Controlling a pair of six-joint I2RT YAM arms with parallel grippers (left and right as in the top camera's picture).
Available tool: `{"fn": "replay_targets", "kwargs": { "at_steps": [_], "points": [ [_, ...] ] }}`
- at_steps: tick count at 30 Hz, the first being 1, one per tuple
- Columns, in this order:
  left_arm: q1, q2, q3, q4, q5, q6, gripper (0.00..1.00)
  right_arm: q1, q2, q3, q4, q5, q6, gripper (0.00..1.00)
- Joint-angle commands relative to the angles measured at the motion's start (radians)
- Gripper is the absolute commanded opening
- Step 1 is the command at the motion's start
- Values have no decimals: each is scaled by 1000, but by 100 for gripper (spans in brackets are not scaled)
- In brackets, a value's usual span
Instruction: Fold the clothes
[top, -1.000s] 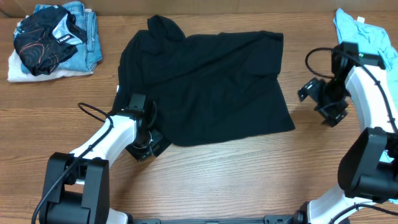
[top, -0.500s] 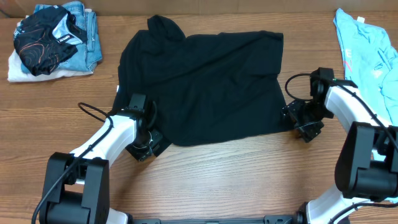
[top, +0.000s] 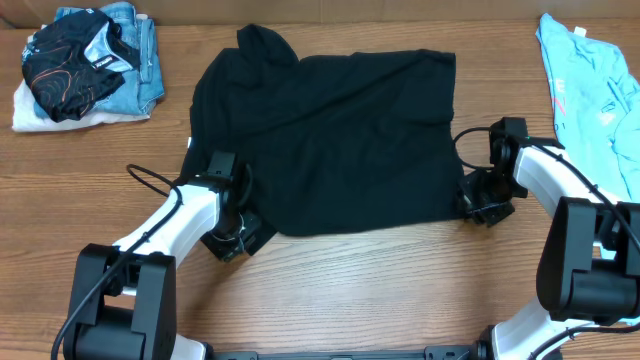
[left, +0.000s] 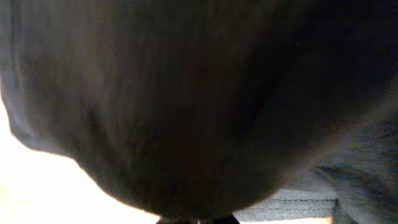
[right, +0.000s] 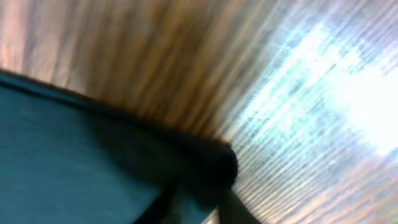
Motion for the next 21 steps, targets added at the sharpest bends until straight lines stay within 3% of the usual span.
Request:
{"fn": "replay_targets", "kwargs": {
  "at_steps": [1, 9, 21],
  "points": [
    [3, 32, -13, -57, -44, 31, 4, 1, -5, -20, 6, 38, 13, 4],
    [3, -45, 45, -269, -146, 40, 4, -33, -42, 71, -180, 166, 136, 4],
    [2, -211, 78, -447, -138, 86, 4, -79, -161, 95, -289, 179, 144, 4]
  ]
}}
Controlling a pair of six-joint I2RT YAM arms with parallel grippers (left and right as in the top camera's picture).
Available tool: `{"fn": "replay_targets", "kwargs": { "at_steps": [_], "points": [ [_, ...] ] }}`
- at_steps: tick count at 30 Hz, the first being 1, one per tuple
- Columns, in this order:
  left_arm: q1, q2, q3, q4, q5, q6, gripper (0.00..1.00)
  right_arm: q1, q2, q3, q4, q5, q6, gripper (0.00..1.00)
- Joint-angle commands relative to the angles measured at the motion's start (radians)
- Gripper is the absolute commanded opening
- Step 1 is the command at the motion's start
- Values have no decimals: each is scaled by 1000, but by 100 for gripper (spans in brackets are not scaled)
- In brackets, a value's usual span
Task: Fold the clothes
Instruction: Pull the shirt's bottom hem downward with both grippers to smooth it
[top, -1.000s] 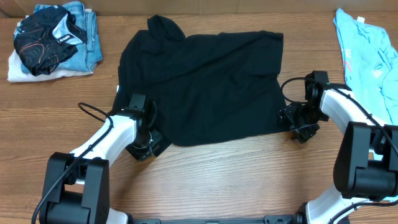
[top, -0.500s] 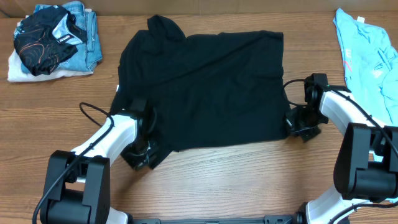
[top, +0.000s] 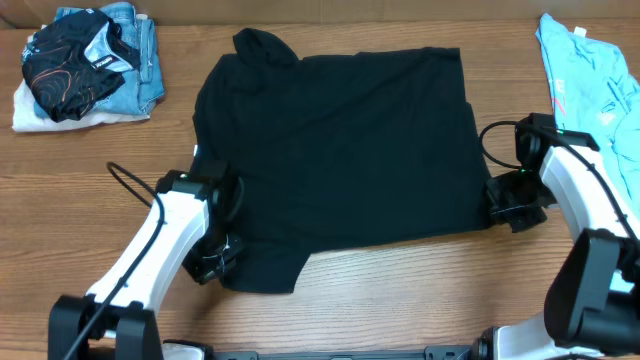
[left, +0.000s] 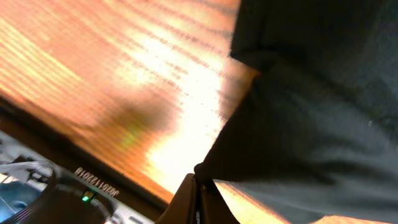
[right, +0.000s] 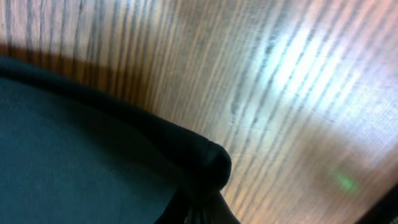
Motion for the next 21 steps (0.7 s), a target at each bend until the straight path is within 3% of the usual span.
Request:
{"fn": "replay_targets", "kwargs": {
  "at_steps": [1, 7, 13, 21],
  "points": [
    [2, -39, 17, -27, -19, 27, 4, -5, -23, 22, -25, 32, 18, 4],
    [0, -41, 17, -77, -19, 35, 4, -5, -23, 22, -104, 103, 140, 4],
    [-60, -42, 17, -109, 14, 56, 4, -5, -23, 22, -108, 103, 144, 4],
    [-186, -42, 17, -135, 10, -59, 4, -5, -23, 22, -142, 142, 204, 4]
  ]
}}
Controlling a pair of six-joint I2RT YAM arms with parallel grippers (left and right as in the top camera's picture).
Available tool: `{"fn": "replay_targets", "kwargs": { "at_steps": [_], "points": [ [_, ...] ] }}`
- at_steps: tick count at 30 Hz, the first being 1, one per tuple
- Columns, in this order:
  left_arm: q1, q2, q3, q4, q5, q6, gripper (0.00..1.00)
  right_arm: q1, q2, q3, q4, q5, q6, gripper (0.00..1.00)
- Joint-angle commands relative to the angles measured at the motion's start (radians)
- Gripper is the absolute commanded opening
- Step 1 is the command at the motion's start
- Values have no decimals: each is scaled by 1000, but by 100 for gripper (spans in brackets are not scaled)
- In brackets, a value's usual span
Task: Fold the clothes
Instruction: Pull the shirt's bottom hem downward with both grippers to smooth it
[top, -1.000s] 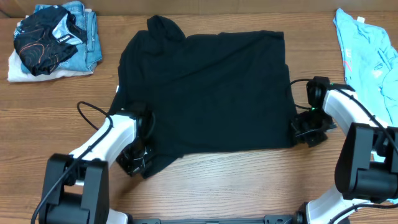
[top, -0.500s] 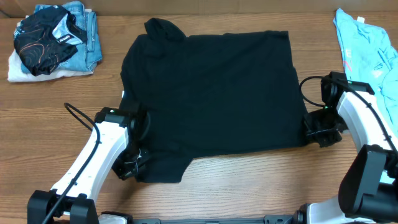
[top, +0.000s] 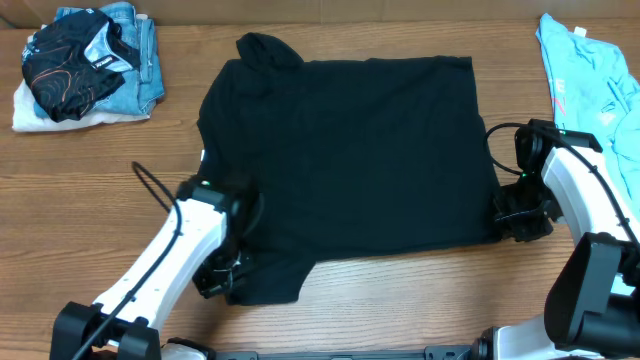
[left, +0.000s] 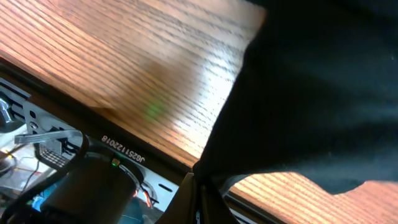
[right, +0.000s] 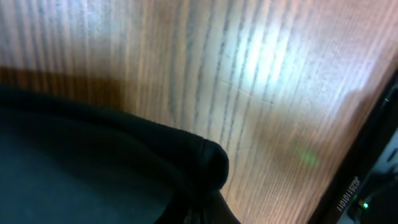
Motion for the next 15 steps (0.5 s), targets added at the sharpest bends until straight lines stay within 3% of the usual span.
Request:
{"fn": "replay_targets", "kwargs": {
  "at_steps": [1, 13, 15],
  "points": [
    [-43, -19, 16, -16, -5, -69, 4, -5, -17, 21, -19, 74, 64, 4],
    [-51, -97, 16, -100, -99, -143, 4, -22, -17, 21, -43, 109, 109, 5],
    [-51, -106, 16, -100, -99, -127, 12, -22, -17, 21, -35, 110, 84, 7]
  ]
}}
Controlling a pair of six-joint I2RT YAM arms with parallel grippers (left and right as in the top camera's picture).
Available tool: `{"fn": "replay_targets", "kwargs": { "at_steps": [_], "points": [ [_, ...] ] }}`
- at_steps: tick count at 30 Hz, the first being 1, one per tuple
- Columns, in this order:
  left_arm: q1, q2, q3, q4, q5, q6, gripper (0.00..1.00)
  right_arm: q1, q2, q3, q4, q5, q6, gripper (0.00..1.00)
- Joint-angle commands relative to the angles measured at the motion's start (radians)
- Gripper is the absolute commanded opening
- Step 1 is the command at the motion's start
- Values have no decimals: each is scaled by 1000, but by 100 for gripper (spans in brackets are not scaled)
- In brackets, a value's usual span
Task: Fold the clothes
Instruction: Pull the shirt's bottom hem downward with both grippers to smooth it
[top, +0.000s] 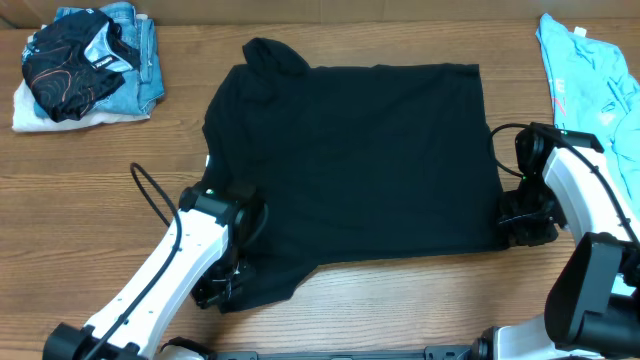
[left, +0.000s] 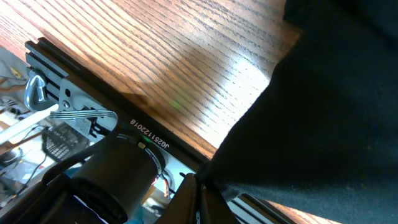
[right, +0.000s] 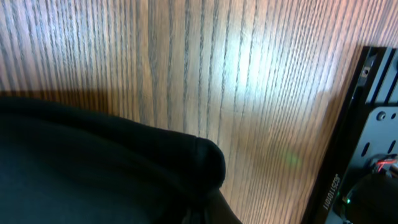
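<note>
A black T-shirt lies spread flat across the middle of the wooden table. My left gripper is shut on the shirt's near-left corner, close to the table's front edge. In the left wrist view the black cloth runs into the closed jaws. My right gripper is shut on the shirt's near-right corner; the right wrist view shows a bunched fold of the black cloth pinched at the jaws.
A pile of folded clothes with jeans and a black printed garment sits at the far left corner. A light blue garment lies along the right edge. The table's front edge and frame rail are just under my left gripper.
Both grippers have shifted slightly further toward the table's front with the shirt corners held. The shirt lies a little nearer and flatter, its right edge straighter.
First the shirt lay rumpled and skewed, my grippers shut on its near corners closer in. Then both corners were further apart and nearer the front, the cloth stretched wider. Now it lies spread nearly square with the corners still held.
</note>
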Motion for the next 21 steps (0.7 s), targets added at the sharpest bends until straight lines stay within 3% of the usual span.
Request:
{"fn": "replay_targets", "kwargs": {
  "at_steps": [1, 6, 7, 8, 10, 11, 21],
  "points": [
    [-7, -32, 16, -8, -39, -6, 24, -10, -17, 21, 11, 37, -17, 8],
    [-7, -31, 16, -5, 3, 51, 52, -10, -17, 21, 16, 37, -34, 18],
    [-7, -31, 16, -5, 3, 52, 53, -10, -17, 21, 18, 37, -35, 29],
    [-7, -31, 16, -2, 2, 52, 65, -10, -17, 21, 21, 37, -35, 48],
    [-7, -31, 16, 8, -1, 60, 98, -10, -17, 22, 39, 33, -82, 70],
    [-7, -31, 16, 19, 0, 71, 100, -10, -17, 22, 53, 29, -122, 100],
    [-5, -31, 45, 280, -1, 253, 100, -10, -17, 58, 210, -142, -462, 100]
  ]
}}
